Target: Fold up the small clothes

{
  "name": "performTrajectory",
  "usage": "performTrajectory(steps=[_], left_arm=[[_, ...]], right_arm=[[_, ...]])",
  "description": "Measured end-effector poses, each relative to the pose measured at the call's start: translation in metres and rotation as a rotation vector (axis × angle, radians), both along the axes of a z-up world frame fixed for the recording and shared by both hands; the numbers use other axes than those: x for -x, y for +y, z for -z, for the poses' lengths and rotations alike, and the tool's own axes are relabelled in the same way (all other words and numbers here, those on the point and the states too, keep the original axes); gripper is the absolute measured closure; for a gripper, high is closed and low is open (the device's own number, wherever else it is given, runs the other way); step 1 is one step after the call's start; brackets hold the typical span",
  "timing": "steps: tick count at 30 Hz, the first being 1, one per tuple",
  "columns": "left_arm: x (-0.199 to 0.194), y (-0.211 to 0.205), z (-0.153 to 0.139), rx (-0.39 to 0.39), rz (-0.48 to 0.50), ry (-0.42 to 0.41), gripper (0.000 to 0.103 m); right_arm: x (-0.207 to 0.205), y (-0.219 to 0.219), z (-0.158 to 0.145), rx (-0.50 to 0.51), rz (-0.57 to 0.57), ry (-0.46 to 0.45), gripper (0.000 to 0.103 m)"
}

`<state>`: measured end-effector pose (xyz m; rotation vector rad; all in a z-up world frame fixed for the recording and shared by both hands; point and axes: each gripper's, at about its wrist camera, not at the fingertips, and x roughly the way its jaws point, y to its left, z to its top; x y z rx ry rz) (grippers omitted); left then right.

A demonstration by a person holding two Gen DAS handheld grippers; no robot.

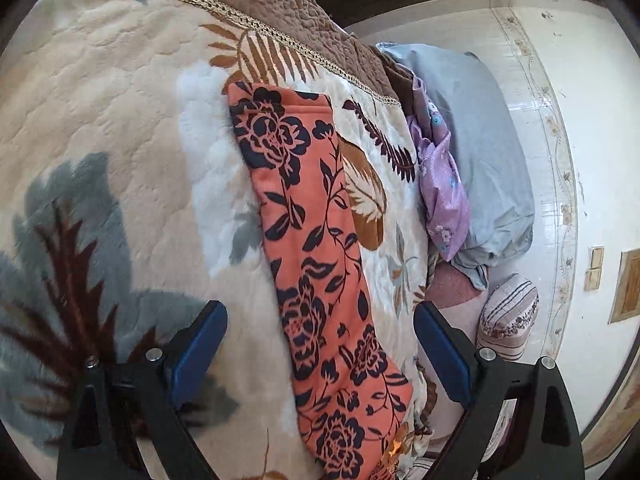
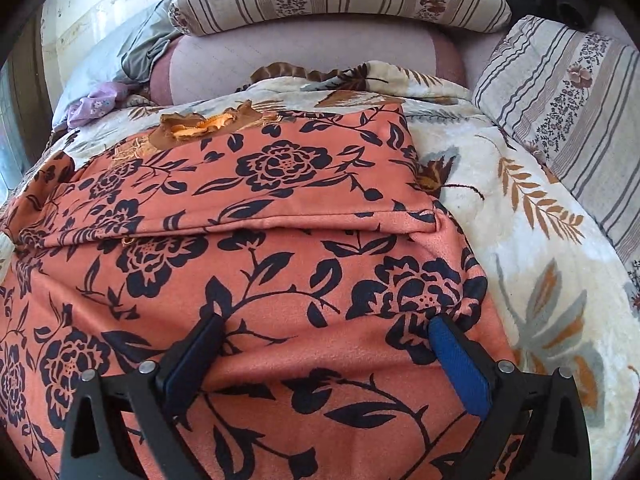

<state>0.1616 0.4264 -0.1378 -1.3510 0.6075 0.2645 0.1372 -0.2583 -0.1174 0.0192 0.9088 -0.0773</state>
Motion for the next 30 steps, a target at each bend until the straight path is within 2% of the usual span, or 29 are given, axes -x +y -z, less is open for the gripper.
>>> performTrajectory(steps=[6,7,9,10,11,13,14,15,16,18,22,25,27,28,29,30], left_arm=[[-0.029,0.023,0.004,-0.061,-0.039,0.027,0.009],[-0.032,0.026,0.005,-0.069,-0.046,0.042,0.015],[-0.040,0.029,0.005,-0.112,-0.034,0.100,0.041],[-0.047,0.031,0.007,-0.150,-0.004,0.147,0.076],[-0.053,0.033,0.011,-0.183,0.025,0.212,0.098],[-0.056,0.034,0.011,-0.214,0.053,0.221,0.098],[-0.057,0.028,0.001,-0.276,0.064,0.247,0.098],[-0.059,0.016,-0.016,-0.387,0.083,0.266,0.098],[-0.059,-0.003,-0.038,-0.508,0.107,0.250,0.098],[-0.056,-0.054,-0.087,-0.708,0.176,0.155,0.098],[-0.032,-0.192,-0.182,-0.986,0.344,-0.148,0.098],[-0.019,-0.298,-0.222,-1.072,0.495,-0.335,0.098],[-0.021,-0.368,-0.226,-1.088,0.657,-0.380,0.095],[-0.025,-0.399,-0.218,-1.090,0.738,-0.386,0.085],[-0.027,-0.427,-0.205,-1.092,0.810,-0.375,0.053],[-0.031,-0.449,-0.187,-1.085,0.878,-0.341,0.036]], right_arm=[[-0.001,0.001,0.001,0.008,0.002,-0.002,0.000],[-0.002,0.001,0.001,0.010,0.001,-0.003,0.000],[-0.002,0.001,0.002,0.011,0.002,-0.005,0.000],[-0.002,0.001,0.002,0.010,0.002,-0.005,0.000],[-0.002,0.001,0.002,0.009,0.002,-0.006,0.000],[-0.002,0.000,0.002,0.006,0.002,-0.007,0.000],[-0.002,0.000,0.002,0.005,0.002,-0.007,0.000],[-0.002,0.000,0.002,0.004,0.002,-0.007,0.000],[-0.002,0.000,0.002,0.004,0.002,-0.008,0.000],[-0.001,0.000,0.002,0.003,0.003,-0.009,0.000],[-0.001,0.000,0.002,0.003,0.003,-0.009,0.000],[-0.001,0.000,0.002,0.002,0.004,-0.008,0.000],[-0.001,-0.001,0.002,-0.003,0.004,-0.008,0.001],[-0.001,-0.001,0.001,-0.006,0.004,-0.007,0.001],[-0.001,-0.001,0.001,-0.008,0.004,-0.006,0.001],[-0.001,-0.001,0.001,-0.010,0.004,-0.006,0.001]])
